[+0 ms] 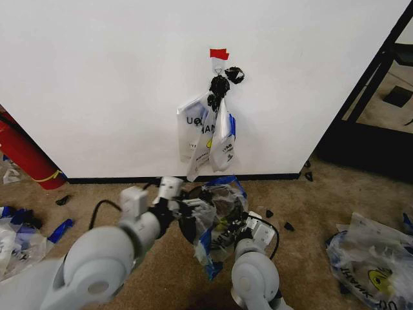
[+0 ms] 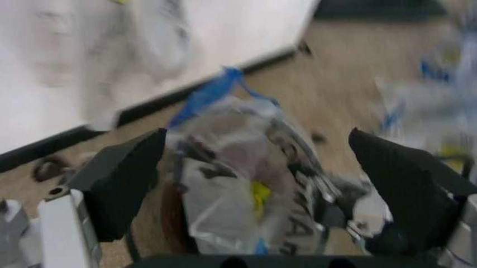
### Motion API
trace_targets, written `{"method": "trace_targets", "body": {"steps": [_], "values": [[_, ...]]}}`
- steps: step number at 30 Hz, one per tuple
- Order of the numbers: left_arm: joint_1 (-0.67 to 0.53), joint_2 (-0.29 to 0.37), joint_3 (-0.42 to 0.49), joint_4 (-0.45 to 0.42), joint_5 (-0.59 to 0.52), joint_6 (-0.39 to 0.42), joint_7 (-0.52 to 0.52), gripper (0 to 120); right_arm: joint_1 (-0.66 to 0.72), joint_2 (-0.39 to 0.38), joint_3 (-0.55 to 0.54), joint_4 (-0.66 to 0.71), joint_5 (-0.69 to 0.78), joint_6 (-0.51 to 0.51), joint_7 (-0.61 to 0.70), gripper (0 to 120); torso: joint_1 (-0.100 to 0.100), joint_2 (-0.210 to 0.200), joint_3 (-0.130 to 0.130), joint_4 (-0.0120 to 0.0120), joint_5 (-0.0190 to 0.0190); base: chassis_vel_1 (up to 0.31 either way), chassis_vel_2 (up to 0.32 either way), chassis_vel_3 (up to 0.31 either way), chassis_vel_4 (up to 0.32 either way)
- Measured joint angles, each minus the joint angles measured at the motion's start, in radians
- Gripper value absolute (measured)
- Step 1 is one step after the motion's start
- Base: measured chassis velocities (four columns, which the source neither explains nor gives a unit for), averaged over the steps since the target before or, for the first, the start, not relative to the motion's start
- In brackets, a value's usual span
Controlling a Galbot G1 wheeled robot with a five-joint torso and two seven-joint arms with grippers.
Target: Pick up the garbage bag from the wall and place it over the trash bin.
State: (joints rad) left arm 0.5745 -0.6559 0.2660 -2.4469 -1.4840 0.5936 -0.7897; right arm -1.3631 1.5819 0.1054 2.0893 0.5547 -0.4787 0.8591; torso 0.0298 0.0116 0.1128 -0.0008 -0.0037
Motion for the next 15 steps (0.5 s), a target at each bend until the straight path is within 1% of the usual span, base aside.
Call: {"method": "trace_targets", "body": {"steps": [1,2,3,4,5,8,12,15], "values": [[-0.119,-0.029,0.1,0.029,-0.055,0.026,-0.046,97,-0.007,0.001,0.005,0.0,-0.019,0.006,-0.009,0,0.0,0.0,0.0,-0.0007,-0.0004,0.0,0.0,0.0,0.0],[-0.208,-0.054,0.168,0.06,-0.089,0.042,-0.083,97,-0.012,0.002,0.009,0.0,-0.033,0.009,-0.014,0,0.0,0.0,0.0,-0.0011,-0.0004,0.0,0.0,0.0,0.0],[-0.279,-0.077,0.217,0.091,-0.122,0.054,-0.118,96,-0.017,0.002,0.01,0.0,-0.046,0.012,-0.018,0,0.0,0.0,0.0,-0.0012,0.0005,0.0,0.0,0.0,0.0],[-0.336,-0.102,0.258,0.122,-0.168,0.063,-0.161,96,-0.02,0.002,0.012,0.0,-0.056,0.014,-0.022,0,0.0,0.0,0.0,-0.001,0.0004,0.0,0.0,0.0,0.0],[-0.336,-0.102,0.258,0.122,-0.168,0.063,-0.161,96,-0.02,0.002,0.012,0.0,-0.056,0.014,-0.022,0,0.0,0.0,0.0,-0.001,0.0004,0.0,0.0,0.0,0.0],[-0.383,-0.152,0.303,0.191,-0.225,0.064,-0.238,95,-0.028,0.001,0.018,0.0,-0.073,0.02,-0.031,0,0.0,0.0,0.0,0.0,-0.0002,0.0,0.0,0.0,0.0],[-0.384,-0.202,0.318,0.245,-0.268,0.059,-0.302,94,-0.04,-0.005,0.03,0.0,-0.108,0.046,-0.07,0,0.0,0.0,0.0,-0.0004,-0.0002,0.0,0.0,0.0,0.0],[-0.378,-0.213,0.321,0.263,-0.273,0.058,-0.312,94,-0.043,-0.005,0.033,-0.003,-0.123,0.067,-0.089,0,0.0,0.0,0.0,-0.0003,-0.0003,0.0,0.0,0.0,0.0]]}}
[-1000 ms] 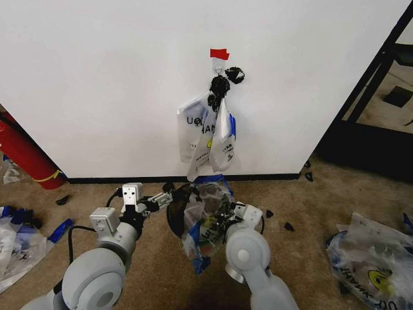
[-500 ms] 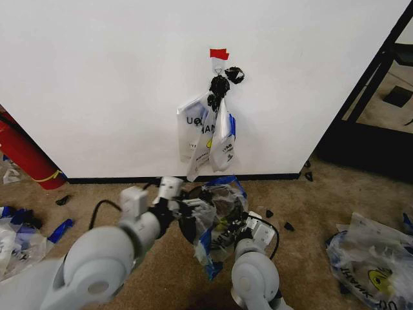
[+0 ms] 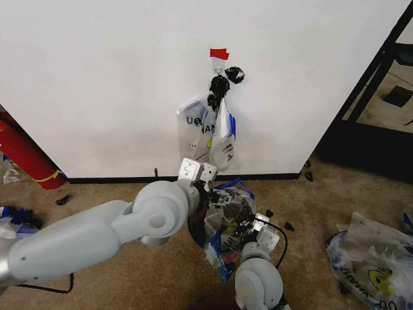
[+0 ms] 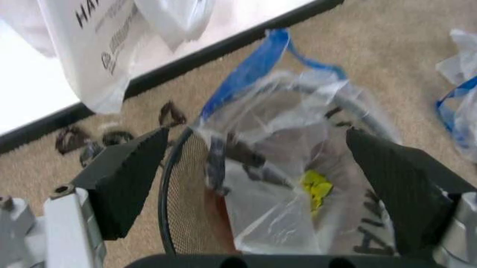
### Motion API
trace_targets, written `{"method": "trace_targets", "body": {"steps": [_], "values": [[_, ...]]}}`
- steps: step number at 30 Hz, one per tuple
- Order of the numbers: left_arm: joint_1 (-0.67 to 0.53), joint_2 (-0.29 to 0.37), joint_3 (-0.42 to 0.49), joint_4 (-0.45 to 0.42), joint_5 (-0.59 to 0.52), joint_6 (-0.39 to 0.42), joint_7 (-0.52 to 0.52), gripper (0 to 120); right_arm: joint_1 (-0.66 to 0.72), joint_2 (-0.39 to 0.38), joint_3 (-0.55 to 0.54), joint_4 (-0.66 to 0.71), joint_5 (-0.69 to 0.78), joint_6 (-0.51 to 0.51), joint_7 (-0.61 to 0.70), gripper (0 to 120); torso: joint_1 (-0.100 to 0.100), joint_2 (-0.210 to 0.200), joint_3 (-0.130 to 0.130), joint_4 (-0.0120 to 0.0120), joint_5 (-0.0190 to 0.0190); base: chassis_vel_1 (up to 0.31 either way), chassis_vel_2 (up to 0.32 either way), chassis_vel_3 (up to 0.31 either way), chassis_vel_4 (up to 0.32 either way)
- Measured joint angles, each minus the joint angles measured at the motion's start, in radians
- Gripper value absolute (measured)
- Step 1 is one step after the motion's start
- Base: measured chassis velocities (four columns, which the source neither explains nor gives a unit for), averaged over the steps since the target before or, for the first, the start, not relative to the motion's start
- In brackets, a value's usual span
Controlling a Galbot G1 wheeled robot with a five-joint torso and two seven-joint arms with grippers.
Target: Pick up the garbage bag from the wall and place it over the trash bin.
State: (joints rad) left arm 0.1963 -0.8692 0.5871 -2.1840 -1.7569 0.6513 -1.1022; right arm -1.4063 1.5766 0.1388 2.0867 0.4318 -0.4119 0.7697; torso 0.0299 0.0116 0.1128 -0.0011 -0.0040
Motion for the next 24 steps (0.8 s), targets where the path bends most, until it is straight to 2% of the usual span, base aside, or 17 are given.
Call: {"method": "trace_targets", "body": {"steps": [9,15,24], "values": [[0.013,-0.029,-0.001,0.025,-0.014,-0.009,-0.021,93,-0.012,0.024,0.003,-0.002,-0.003,0.138,-0.084,0,0.0,0.0,0.0,0.0001,0.0,0.0,0.0,0.0,0.0],[0.0,-0.03,0.0,0.027,-0.018,-0.013,-0.029,91,-0.019,0.03,0.001,-0.006,-0.035,0.175,-0.113,0,0.0,0.0,0.0,-0.0001,-0.0001,0.0,0.0,0.0,0.0],[0.005,-0.025,0.001,0.028,-0.018,-0.052,-0.028,58,-0.034,0.03,-0.002,-0.006,-0.071,0.195,-0.128,0,0.0,0.0,0.0,0.0,-0.0001,0.0,0.0,0.0,0.0]]}}
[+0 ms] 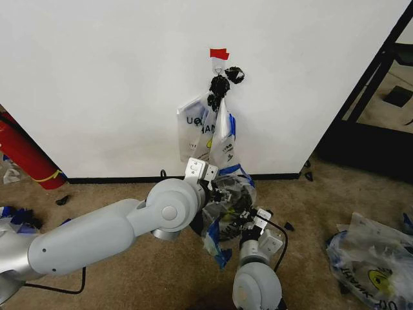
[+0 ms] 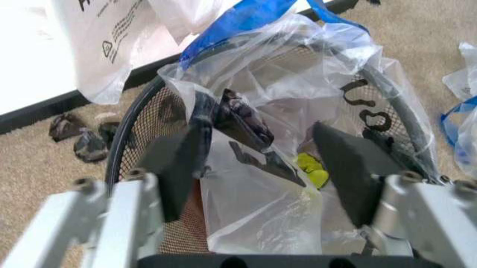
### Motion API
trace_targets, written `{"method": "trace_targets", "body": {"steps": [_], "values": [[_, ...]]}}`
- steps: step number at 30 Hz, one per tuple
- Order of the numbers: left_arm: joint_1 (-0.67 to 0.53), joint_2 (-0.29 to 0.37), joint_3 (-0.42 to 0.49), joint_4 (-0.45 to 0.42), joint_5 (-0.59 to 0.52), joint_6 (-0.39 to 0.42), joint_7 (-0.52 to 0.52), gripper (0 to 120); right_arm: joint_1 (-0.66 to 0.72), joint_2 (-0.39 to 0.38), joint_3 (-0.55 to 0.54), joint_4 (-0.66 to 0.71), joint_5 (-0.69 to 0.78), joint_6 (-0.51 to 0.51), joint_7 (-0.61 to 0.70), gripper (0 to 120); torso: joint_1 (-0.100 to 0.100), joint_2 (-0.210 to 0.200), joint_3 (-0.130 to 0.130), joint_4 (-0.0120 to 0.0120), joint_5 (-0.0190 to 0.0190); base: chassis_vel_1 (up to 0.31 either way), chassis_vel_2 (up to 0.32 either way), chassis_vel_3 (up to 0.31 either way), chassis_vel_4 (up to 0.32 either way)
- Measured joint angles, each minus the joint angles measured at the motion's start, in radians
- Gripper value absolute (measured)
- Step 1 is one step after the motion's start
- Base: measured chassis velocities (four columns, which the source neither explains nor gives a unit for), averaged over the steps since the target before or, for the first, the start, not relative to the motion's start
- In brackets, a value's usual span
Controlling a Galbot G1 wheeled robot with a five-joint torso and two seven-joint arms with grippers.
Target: Pick up the garbage bag from the wall and place it over the trash bin.
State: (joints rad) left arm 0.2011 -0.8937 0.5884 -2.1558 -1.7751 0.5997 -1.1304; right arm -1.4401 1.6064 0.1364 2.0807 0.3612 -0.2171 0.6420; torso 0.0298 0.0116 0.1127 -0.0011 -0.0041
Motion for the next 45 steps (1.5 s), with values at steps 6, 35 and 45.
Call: {"method": "trace_targets", "body": {"steps": [6,35,45], "values": [[0.01,-0.004,0.001,0.01,0.002,-0.017,-0.004,38,-0.01,0.0,-0.001,0.009,-0.01,0.006,-0.003,0,0.0,0.0,0.0,-0.0001,0.0,0.0,0.0,0.0,0.0],[0.051,0.076,-0.137,0.036,0.063,-0.013,0.032,0,-0.013,-0.022,0.036,0.014,0.157,0.089,-0.103,0,0.0,0.0,0.0,0.0,0.0002,0.0,0.0,0.0,0.0],[0.117,0.121,-0.19,0.035,0.118,-0.013,0.086,0,0.003,-0.06,0.072,0.002,0.243,0.094,-0.122,0,0.0,0.0,0.0,-0.0001,0.0001,0.0,0.0,0.0,0.0]]}}
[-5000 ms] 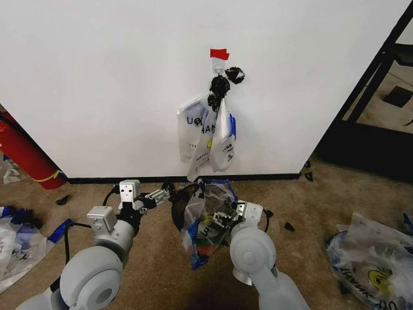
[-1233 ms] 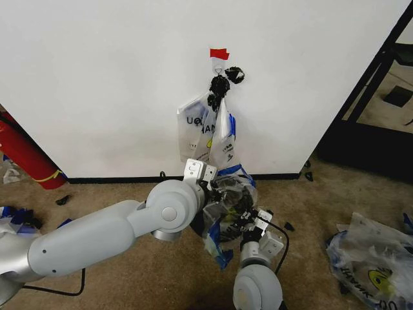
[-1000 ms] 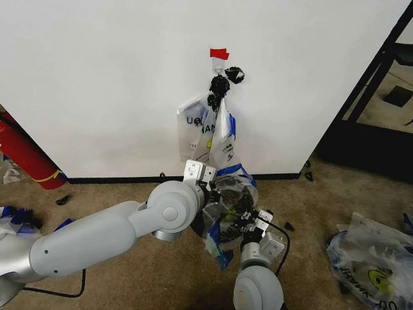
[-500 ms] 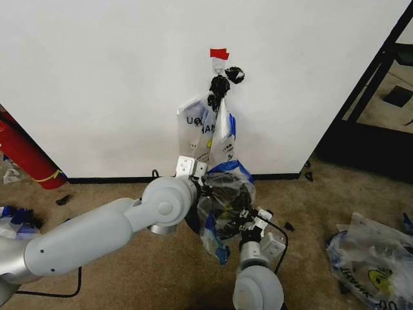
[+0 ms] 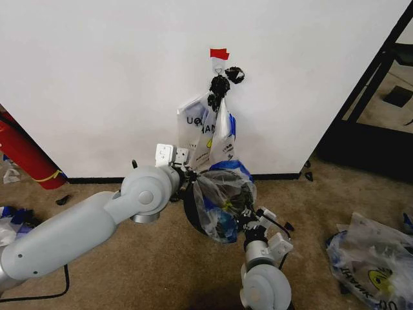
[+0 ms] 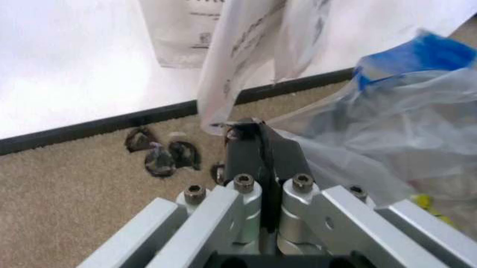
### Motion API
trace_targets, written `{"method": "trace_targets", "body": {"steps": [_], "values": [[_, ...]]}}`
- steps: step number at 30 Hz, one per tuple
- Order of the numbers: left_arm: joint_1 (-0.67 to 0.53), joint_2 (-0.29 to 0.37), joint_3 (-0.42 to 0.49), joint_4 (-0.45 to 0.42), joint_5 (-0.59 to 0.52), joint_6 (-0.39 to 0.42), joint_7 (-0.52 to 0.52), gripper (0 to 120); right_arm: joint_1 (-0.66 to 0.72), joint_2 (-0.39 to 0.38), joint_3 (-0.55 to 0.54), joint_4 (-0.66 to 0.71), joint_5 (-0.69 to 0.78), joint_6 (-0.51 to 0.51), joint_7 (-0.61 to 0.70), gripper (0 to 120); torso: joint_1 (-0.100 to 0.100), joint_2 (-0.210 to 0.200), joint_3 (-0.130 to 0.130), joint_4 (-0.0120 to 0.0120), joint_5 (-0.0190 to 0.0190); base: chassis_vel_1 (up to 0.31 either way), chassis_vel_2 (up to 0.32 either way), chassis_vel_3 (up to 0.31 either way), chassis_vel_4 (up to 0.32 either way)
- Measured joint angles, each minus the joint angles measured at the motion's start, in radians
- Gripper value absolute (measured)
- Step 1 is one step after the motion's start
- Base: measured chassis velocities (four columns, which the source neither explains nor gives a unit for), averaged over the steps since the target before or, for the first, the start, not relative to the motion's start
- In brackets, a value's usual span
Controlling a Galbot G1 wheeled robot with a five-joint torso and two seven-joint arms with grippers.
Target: Pick up the garbage bag from the wall and place it over the trash bin.
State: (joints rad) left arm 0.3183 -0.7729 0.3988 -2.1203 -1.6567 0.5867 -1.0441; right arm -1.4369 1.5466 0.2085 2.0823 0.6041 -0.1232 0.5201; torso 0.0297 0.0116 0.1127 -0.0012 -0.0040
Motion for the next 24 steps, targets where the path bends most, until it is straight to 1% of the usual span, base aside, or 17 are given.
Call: {"method": "trace_targets", "body": {"steps": [3,9,14,18,19,21,23,24], "values": [[0.027,0.01,-0.014,0.02,0.04,-0.002,0.029,0,-0.005,-0.012,0.001,0.01,0.015,0.0,-0.016,0,0.0,0.0,0.0,0.0001,-0.0002,0.0,0.0,0.0,0.0],[0.049,0.022,-0.041,0.046,0.057,-0.004,0.055,0,-0.018,-0.032,0.006,0.021,0.034,0.006,-0.043,0,0.0,0.0,0.0,0.0,-0.0001,0.0,0.0,0.0,0.0],[0.064,0.046,-0.061,0.044,0.058,-0.004,0.071,0,-0.023,-0.045,0.02,0.024,0.058,0.025,-0.072,0,0.0,0.0,0.0,0.0,0.0001,0.0,0.0,0.0,0.0],[0.138,0.087,-0.126,0.024,0.057,0.003,0.1,0,-0.015,-0.056,0.057,0.039,0.141,0.036,-0.085,0,0.0,0.0,0.0,0.0001,0.0,0.0,0.0,0.0,0.0],[0.138,0.087,-0.126,0.024,0.057,0.003,0.1,0,-0.015,-0.056,0.057,0.039,0.141,0.036,-0.085,0,0.0,0.0,0.0,0.0001,0.0,0.0,0.0,0.0,0.0],[0.175,0.1,-0.16,0.02,0.058,0.006,0.112,0,-0.015,-0.065,0.066,0.046,0.175,0.032,-0.094,0,0.0,0.0,0.0,0.0001,-0.0002,0.0,0.0,0.0,0.0],[0.241,0.118,-0.222,0.002,0.064,0.008,0.136,0,-0.015,-0.075,0.068,0.055,0.222,0.024,-0.103,0,0.0,0.0,0.0,0.0001,0.0,0.0,0.0,0.0,0.0],[0.25,0.12,-0.228,-0.001,0.065,0.008,0.141,0,-0.015,-0.076,0.068,0.056,0.229,0.023,-0.103,0,0.0,0.0,0.0,0.0003,0.0,0.0,0.0,0.0,0.0]]}}
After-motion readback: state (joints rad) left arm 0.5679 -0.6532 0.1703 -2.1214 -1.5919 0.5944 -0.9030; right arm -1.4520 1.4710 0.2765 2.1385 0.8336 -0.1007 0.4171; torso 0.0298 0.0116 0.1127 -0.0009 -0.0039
